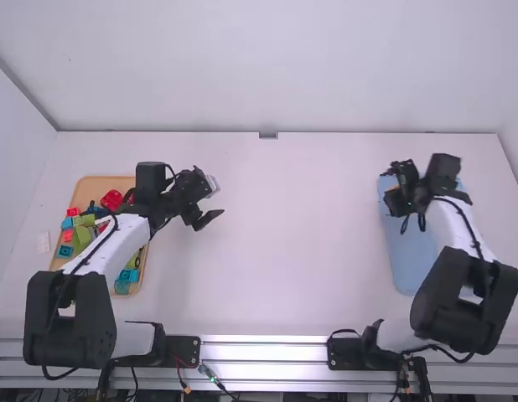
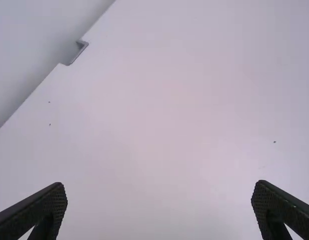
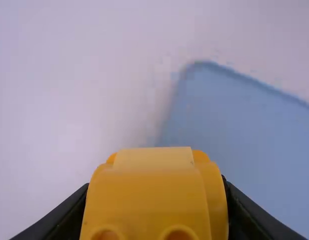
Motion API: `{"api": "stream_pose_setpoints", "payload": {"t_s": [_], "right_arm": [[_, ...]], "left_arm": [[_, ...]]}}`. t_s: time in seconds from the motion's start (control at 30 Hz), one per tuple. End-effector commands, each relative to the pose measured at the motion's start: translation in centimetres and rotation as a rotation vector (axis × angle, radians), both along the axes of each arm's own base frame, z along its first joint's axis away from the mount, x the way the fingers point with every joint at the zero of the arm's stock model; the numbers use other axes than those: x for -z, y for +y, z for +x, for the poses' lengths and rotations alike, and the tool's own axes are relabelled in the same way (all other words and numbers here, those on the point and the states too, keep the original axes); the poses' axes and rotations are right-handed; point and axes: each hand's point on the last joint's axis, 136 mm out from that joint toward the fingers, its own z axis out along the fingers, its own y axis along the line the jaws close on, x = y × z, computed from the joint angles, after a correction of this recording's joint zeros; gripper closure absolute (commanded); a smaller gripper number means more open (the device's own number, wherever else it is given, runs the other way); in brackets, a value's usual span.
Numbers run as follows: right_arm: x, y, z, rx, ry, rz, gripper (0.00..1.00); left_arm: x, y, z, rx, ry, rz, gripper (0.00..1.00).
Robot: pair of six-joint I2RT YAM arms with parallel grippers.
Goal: Assemble lego blocks to make yellow taxi
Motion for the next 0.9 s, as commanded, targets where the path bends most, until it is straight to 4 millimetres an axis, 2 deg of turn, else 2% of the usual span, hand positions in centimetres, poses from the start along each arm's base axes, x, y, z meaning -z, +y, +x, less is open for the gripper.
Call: {"api": "stream_pose_setpoints", "payload": {"t_s": [0.0, 0.1, 0.27, 0.53, 0.6, 0.73, 0.8, 0.83, 0.87], "right_arm": [[0.7, -1.8, -0.2, 0.073, -0.022, 0.126, 0.44], [1.9, -3.2, -0.4, 0.101, -0.036, 0.19, 0.44], [5.4, -5.2, -0.5, 0.14, -0.026, 0.272, 0.44], [9.4, -5.8, -0.3, 0.156, 0.02, 0.287, 0.43], [9.9, -5.7, -0.4, 0.158, 0.03, 0.293, 0.42], [10.5, -5.5, -0.7, 0.16, 0.048, 0.303, 0.29], [10.5, -5.7, -0.6, 0.163, 0.048, 0.295, 0.15], [10.4, -6.0, -0.6, 0.179, 0.054, 0.279, 0.05], [10.3, -6.0, -0.7, 0.185, 0.056, 0.278, 0.02]], "left_arm": [[-0.2, 0.4, 0.0, -0.011, -0.014, 0.011, 0.01], [-0.2, 0.4, 0.0, -0.012, -0.013, 0.01, 0.01], [-0.1, 0.4, 0.0, -0.012, -0.008, 0.009, 0.01], [0.2, 0.1, -0.3, -0.018, 0.023, -0.004, 0.01], [0.3, 0.3, -0.3, -0.022, 0.027, -0.004, 0.01], [0.3, 0.1, -0.5, -0.016, 0.032, -0.004, 0.01], [0.3, 0.2, -0.4, -0.021, 0.031, -0.004, 0.01], [0.3, 0.2, -0.4, -0.02, 0.032, -0.004, 0.01], [0.3, 0.1, -0.4, -0.018, 0.032, -0.004, 0.01]]}}
